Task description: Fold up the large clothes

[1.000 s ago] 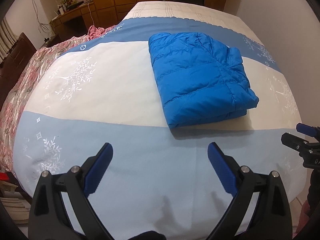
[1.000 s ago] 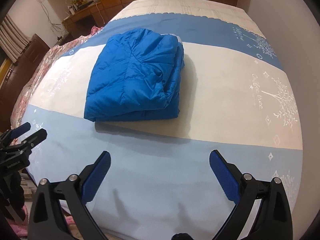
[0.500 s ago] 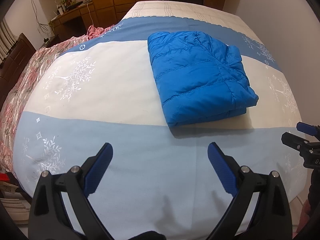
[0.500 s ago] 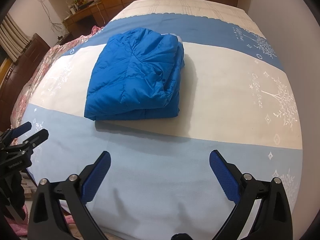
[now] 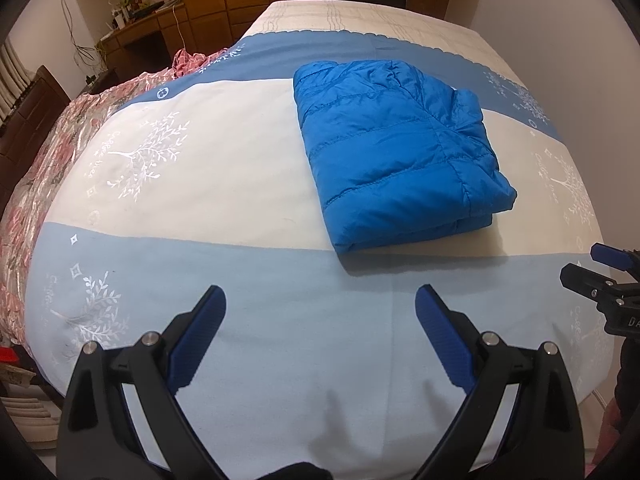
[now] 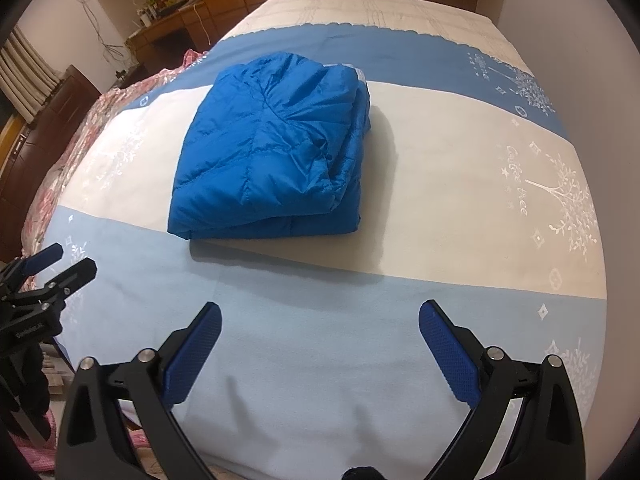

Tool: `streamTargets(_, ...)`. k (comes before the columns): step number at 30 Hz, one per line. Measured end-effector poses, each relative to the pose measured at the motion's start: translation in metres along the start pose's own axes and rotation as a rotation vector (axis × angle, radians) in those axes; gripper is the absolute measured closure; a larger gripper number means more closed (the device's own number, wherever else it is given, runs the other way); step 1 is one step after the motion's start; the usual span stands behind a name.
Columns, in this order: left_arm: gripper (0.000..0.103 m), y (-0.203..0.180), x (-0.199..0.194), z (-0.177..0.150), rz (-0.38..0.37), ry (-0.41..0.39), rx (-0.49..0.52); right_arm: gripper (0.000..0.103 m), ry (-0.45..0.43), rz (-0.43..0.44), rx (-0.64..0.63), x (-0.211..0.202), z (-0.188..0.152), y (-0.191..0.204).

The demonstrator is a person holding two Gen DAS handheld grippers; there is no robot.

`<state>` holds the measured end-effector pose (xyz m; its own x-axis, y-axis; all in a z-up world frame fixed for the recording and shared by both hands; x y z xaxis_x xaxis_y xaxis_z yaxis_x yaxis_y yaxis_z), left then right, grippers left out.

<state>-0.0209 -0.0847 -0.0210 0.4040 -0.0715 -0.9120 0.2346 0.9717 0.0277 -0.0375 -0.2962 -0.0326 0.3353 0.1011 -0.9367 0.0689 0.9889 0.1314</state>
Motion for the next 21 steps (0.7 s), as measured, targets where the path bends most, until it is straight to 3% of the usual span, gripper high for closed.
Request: streamTargets(21,0.008,-0.0022,0.0041,0.0003,-0.026,0.006,-0.01,0.004,0.007,-0.003,-0.004,0.0022,0.0023,-0.0019)
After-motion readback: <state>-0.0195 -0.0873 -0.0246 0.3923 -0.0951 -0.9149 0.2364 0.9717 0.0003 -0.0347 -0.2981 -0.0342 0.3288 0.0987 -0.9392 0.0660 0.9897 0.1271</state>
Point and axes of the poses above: each gripper's, at about its wrist camera, not at the fingertips, and x roughly the way its jaws point, y to its left, z to its top, the point moved 2 cm from there along x, roughly the way its jaws point, and after that the axes turned 4 degrees about x, right-handed, at the moved point
